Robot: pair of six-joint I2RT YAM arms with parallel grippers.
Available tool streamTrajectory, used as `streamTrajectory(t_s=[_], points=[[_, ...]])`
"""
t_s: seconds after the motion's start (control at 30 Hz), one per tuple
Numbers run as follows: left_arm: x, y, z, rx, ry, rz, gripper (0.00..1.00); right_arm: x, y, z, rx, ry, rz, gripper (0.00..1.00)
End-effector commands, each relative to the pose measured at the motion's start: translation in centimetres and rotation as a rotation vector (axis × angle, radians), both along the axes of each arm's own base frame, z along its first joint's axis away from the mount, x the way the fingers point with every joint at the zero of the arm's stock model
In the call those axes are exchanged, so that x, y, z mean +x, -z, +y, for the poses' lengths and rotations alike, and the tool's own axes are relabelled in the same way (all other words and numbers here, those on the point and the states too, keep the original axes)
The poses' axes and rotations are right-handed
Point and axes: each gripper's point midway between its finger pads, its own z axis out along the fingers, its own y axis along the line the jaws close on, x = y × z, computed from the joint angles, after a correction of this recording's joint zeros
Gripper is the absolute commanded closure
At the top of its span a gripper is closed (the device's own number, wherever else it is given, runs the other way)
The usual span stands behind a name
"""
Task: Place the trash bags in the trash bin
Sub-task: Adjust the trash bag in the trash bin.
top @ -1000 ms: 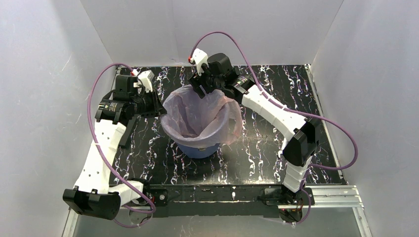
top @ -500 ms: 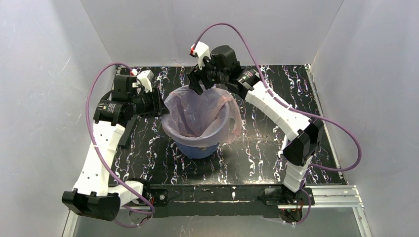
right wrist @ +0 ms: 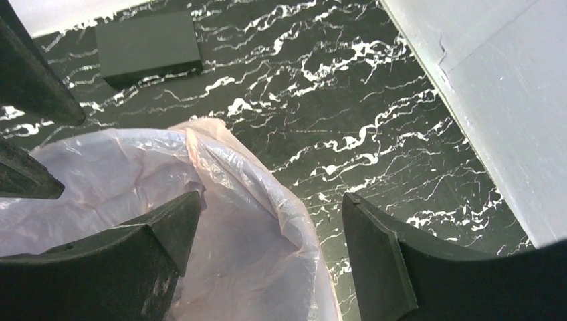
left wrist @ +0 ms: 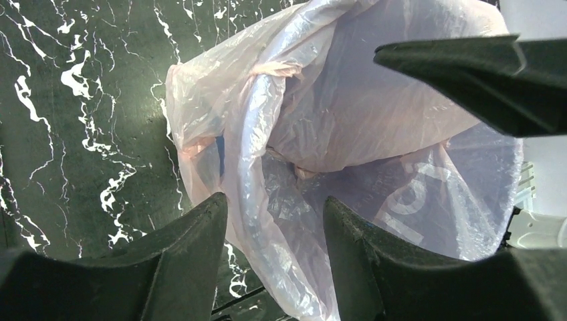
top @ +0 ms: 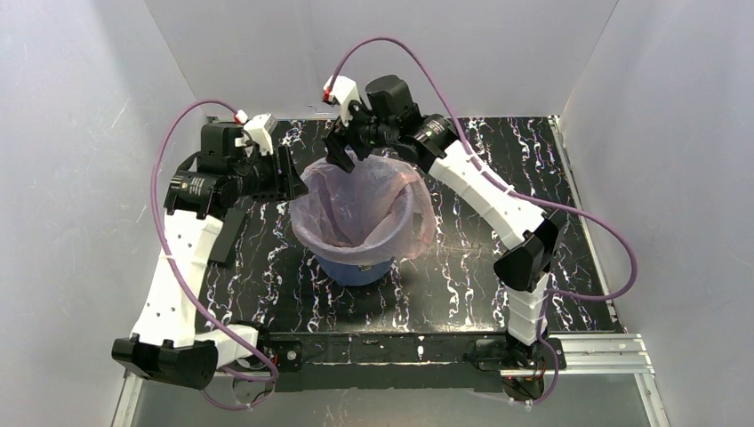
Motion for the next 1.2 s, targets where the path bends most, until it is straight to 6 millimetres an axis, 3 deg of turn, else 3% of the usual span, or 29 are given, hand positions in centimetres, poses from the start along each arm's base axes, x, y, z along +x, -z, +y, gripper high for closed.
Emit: streamTrajectory(t_s=[0.0, 0.13, 0.2, 0.33, 0.4, 0.7, 0.83, 0.97, 1.07, 1.17], points=[[0.4, 0.4, -0.1, 0.028, 0.038, 0.013, 0.47, 0.5, 0.8, 0.2, -0.046, -0.011, -0.018, 0.14], [1.0, 1.6, 0.2, 0.058, 0.033, 0.037, 0.49, 0.6, 2.4, 0.2, -0.098, -0.014, -0.017, 0.14], [1.4, 1.7, 0.4, 0.063, 0.017, 0.024, 0.54, 1.1, 2.6, 0.1, -0.107, 0.007, -0.031, 0.14], [0.9, 2.2, 1.0, 0.08, -0.012, 0.032, 0.69, 4.0, 2.3, -1.5, -0.126, 0.193, -0.088, 0.14], [0.4, 2.7, 1.6, 0.092, -0.05, 0.045, 0.71, 4.6, 2.3, -2.2, -0.139, 0.243, -0.103, 0.14], [-1.3, 3.8, 2.5, 0.074, -0.157, 0.072, 0.76, 4.2, 2.4, -2.1, -0.126, 0.249, -0.06, 0.14], [-1.2, 2.8, 1.9, 0.037, -0.14, 0.04, 0.65, 2.3, 0.9, -0.8, -0.064, 0.128, -0.034, 0.13], [-0.9, 1.5, 1.3, 0.007, -0.117, 0.021, 0.52, 0.4, -3.2, -0.2, 0.086, 0.044, -0.009, 0.12], [-0.7, 0.1, 1.2, 0.003, -0.104, -0.013, 0.47, 0.2, -5.3, -1.5, 0.134, 0.083, -0.008, 0.11], [-0.5, -1.4, 1.2, 0.017, -0.077, -0.062, 0.39, 1.1, -6.3, -4.5, 0.125, 0.229, -0.049, 0.1]])
